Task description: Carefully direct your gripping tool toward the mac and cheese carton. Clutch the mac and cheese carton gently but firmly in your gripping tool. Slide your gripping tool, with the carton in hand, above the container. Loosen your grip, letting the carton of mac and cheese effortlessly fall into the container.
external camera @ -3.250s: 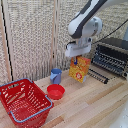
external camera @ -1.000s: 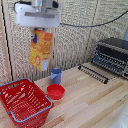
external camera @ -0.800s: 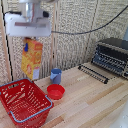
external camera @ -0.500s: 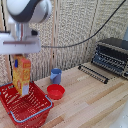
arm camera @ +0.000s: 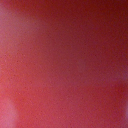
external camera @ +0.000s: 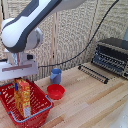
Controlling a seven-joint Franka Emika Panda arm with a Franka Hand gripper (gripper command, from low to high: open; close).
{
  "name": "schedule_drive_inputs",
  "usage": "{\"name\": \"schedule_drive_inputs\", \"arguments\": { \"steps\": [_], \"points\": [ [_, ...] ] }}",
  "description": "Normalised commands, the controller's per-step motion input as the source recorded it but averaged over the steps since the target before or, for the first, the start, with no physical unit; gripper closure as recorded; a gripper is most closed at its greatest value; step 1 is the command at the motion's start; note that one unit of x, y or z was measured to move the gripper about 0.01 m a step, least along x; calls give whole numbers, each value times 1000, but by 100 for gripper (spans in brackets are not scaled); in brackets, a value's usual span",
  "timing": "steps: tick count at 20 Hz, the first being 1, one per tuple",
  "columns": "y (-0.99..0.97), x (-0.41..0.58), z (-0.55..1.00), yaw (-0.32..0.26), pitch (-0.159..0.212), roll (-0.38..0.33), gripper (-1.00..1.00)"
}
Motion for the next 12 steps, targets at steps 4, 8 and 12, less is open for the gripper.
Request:
{"name": "schedule_drive_inputs", "arguments": {
  "steps": [4,8,12],
  "points": [
    [-1,216,171,32,-9,-14,-100],
    [0,42,634,-33,94,-3,-100],
    [0,9,955,-86,108,0,-100]
  ]
}}
